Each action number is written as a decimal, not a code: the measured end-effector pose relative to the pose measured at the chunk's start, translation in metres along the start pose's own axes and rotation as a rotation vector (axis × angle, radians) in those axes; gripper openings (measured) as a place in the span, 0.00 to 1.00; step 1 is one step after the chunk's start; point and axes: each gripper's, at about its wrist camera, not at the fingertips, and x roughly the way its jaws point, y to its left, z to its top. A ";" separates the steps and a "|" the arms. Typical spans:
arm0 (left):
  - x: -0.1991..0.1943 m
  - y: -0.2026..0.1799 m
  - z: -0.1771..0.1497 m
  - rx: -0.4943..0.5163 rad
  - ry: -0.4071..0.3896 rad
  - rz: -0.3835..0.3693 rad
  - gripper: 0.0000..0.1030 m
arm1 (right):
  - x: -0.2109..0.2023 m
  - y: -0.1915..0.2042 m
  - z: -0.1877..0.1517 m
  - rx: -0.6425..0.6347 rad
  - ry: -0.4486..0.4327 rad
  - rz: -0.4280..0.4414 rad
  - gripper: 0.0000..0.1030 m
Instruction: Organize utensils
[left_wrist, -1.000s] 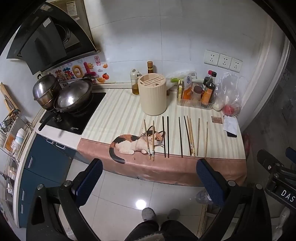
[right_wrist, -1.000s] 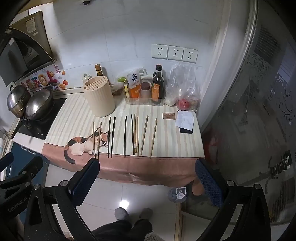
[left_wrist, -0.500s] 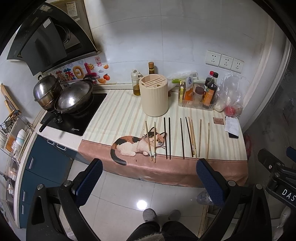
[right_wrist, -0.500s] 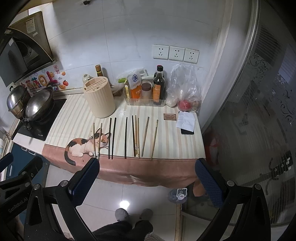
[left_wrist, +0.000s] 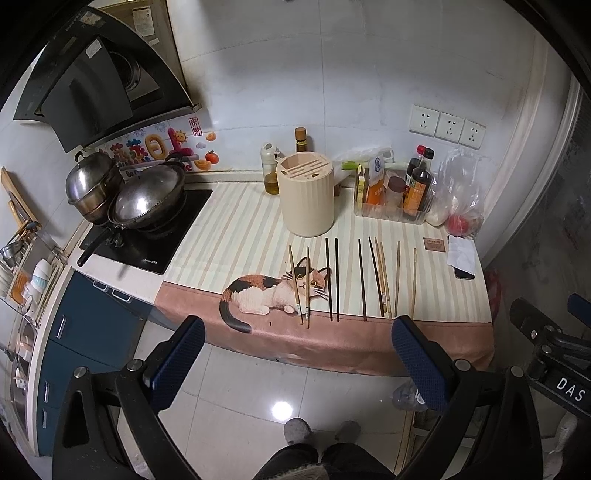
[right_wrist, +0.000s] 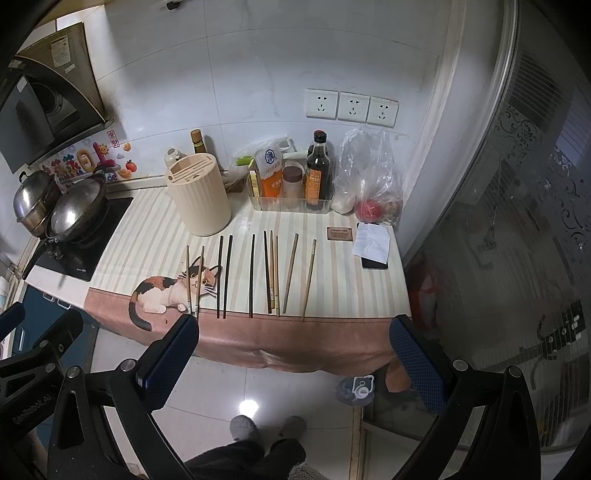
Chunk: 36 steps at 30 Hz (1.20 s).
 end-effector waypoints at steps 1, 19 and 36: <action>-0.002 0.000 -0.002 0.000 -0.005 0.000 1.00 | 0.002 0.002 0.002 -0.001 -0.001 0.000 1.00; -0.011 0.000 -0.008 0.000 -0.025 -0.003 1.00 | 0.004 0.007 0.008 -0.001 -0.013 0.006 1.00; -0.011 0.002 -0.009 0.000 -0.027 -0.004 1.00 | -0.001 0.010 0.003 -0.003 -0.016 0.009 1.00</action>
